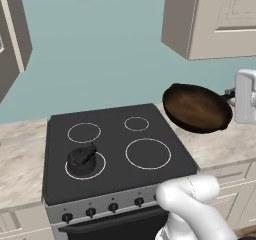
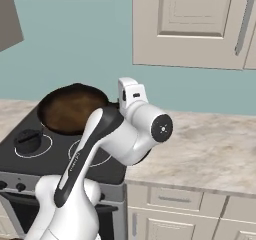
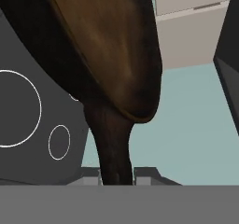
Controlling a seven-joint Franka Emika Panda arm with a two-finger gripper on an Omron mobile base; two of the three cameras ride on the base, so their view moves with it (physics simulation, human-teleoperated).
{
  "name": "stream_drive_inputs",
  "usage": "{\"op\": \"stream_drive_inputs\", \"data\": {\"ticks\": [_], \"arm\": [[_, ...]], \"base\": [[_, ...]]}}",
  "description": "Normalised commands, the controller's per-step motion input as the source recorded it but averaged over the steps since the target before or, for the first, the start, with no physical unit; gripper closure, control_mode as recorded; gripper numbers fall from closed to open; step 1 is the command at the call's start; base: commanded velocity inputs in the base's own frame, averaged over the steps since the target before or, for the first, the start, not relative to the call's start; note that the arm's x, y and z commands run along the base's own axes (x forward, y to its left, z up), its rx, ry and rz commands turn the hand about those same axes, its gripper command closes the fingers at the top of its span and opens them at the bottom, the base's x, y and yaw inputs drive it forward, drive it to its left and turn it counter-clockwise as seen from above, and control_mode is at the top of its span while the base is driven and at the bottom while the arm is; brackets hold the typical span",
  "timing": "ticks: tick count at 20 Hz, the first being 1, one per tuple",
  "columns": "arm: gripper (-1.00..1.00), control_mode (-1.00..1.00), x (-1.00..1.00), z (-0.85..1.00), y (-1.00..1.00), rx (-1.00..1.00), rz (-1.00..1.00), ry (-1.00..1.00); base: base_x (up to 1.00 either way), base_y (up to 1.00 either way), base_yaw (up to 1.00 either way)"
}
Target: Pick the pan from the cabinet and place it on the stove. Then turn on the stove burner for the pan.
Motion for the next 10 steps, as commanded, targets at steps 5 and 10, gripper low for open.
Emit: {"op": "stream_drive_inputs", "data": {"ticks": [5,10], "arm": [[1.0,1.0,0.0,0.0,0.0,0.0,0.0,0.0],[1.0,1.0,0.0,0.0,0.0,0.0,0.0,0.0]], "base": [[0.38,0.0,0.01],[0.24,0.0,0.0]]}}
